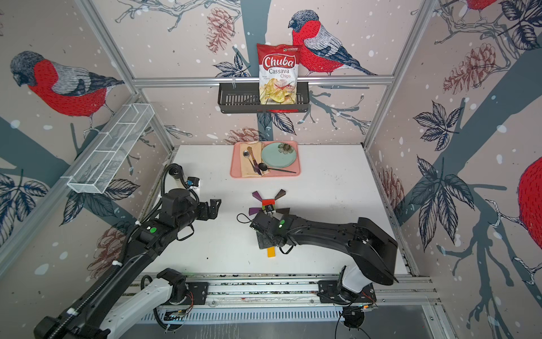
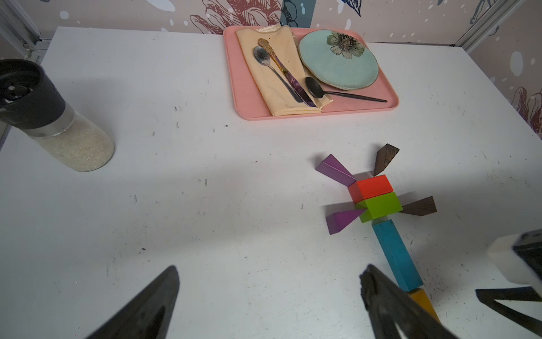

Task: Assemble a small pinwheel with building blocks
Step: Assemble the building block at the center of the board.

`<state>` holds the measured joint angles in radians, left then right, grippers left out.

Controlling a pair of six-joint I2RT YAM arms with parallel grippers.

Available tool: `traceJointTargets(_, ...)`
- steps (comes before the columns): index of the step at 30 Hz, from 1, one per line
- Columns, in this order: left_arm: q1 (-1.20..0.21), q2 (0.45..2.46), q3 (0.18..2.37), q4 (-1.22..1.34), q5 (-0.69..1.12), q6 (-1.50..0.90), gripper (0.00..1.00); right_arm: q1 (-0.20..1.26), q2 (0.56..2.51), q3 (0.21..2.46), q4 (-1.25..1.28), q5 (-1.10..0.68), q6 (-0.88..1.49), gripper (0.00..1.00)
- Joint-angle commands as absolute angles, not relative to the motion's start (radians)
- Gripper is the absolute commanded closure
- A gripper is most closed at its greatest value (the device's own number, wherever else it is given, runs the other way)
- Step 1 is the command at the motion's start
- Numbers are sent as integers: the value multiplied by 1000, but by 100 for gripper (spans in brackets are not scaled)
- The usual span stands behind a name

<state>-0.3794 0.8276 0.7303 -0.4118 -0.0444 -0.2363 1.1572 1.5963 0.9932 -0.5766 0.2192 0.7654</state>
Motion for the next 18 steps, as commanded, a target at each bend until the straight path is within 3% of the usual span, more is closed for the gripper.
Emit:
traceJointTargets(1, -375, 815, 743, -422, -76, -222, 4, 1159, 1675, 1038, -570, 202, 773, 17)
traceJointTargets(18, -374, 799, 735, -415, -74, -254, 4, 1137, 1732, 1028, -583, 215, 813, 29)
